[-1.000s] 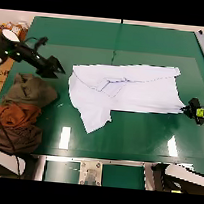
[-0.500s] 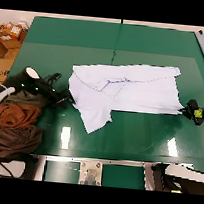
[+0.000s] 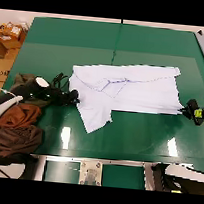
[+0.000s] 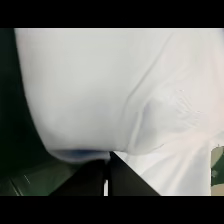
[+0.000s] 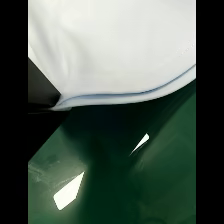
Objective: Fold the shirts.
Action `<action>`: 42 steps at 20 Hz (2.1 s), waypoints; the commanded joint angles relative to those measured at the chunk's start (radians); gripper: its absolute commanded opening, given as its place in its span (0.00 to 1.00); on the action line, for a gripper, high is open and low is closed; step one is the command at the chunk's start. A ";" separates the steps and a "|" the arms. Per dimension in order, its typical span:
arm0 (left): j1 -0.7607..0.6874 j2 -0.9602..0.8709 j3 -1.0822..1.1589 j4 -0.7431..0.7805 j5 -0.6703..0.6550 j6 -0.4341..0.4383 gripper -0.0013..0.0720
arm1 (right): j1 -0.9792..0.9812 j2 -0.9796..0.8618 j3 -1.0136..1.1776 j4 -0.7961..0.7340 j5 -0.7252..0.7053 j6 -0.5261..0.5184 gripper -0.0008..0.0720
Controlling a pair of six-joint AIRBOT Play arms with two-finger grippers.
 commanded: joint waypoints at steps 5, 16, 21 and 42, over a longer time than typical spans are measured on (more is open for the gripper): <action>-0.003 0.159 0.203 0.238 -0.233 0.000 0.04 | 0.109 0.072 0.016 0.076 0.085 -0.010 0.03; -0.003 0.515 1.168 0.327 -0.329 0.005 0.05 | 0.053 0.614 0.774 0.082 0.174 0.217 0.03; -0.003 0.560 1.362 0.327 -0.358 0.003 0.05 | 0.022 0.649 1.039 0.014 0.129 0.255 0.03; -0.004 -0.261 0.890 0.309 0.058 0.001 0.05 | 0.246 -0.270 0.506 0.233 -0.218 0.001 0.03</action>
